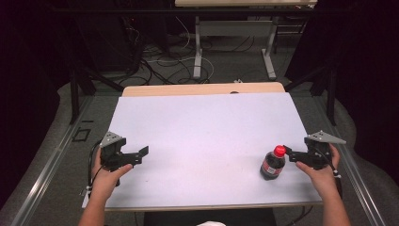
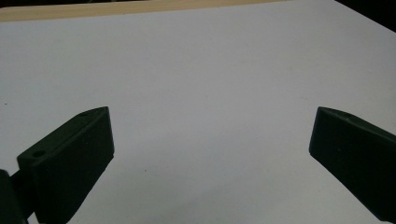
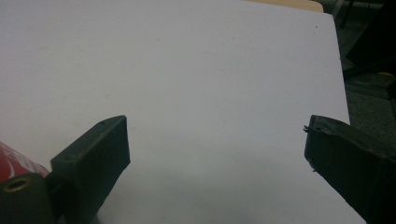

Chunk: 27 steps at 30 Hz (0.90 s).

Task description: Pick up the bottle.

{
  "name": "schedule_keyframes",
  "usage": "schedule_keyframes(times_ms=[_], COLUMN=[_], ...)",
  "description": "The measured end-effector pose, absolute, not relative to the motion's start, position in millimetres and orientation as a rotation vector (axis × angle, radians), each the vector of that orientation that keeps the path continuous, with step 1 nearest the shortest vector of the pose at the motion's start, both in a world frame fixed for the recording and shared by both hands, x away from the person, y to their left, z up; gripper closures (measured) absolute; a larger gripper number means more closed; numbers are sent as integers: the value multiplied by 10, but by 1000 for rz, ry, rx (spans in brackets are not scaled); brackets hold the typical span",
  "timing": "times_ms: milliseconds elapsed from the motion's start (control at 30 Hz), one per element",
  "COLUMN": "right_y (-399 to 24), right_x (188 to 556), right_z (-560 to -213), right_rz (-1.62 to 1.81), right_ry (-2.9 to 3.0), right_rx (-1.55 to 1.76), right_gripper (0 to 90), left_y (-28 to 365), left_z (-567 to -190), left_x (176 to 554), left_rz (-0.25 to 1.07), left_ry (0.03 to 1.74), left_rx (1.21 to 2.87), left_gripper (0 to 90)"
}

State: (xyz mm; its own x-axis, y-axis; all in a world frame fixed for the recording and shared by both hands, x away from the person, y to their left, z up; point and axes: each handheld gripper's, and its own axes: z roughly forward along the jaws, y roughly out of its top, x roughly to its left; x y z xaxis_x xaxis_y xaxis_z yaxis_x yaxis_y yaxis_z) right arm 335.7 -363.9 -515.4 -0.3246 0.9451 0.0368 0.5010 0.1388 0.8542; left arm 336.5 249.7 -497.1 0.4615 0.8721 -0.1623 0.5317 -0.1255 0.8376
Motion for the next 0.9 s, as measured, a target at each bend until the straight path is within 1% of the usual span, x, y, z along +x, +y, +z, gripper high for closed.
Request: schedule_keyframes(times_ms=[333, 400, 500, 533, 667, 900], right_y=[-3666, -3687, -3700, -3708, -3706, -3656], right_x=[3323, 3271, 3225, 3167, 3042, 2835], right_z=[-5113, -5039, -5021, -5023, -5031, -5031], right_rz=[1096, 1090, 1078, 1063, 1113, 1090], right_ry=[1910, 1942, 1959, 1985, 2014, 2089], right_rx=[1383, 1372, 1356, 1370, 1361, 1305], right_gripper=[69, 69, 77, 104, 147, 147], left_y=[2435, 2418, 2413, 2410, 2391, 2352], left_z=[-4996, -4998, -5000, -5004, -5014, -5040], left_x=[3370, 3371, 3370, 3371, 3372, 3377], left_rz=[461, 453, 455, 450, 450, 441], left_ry=[1198, 1194, 1192, 1190, 1193, 1193], left_rx=[1816, 1820, 1825, 1823, 1816, 1833], left_gripper=[2, 2, 2, 2, 2, 3])
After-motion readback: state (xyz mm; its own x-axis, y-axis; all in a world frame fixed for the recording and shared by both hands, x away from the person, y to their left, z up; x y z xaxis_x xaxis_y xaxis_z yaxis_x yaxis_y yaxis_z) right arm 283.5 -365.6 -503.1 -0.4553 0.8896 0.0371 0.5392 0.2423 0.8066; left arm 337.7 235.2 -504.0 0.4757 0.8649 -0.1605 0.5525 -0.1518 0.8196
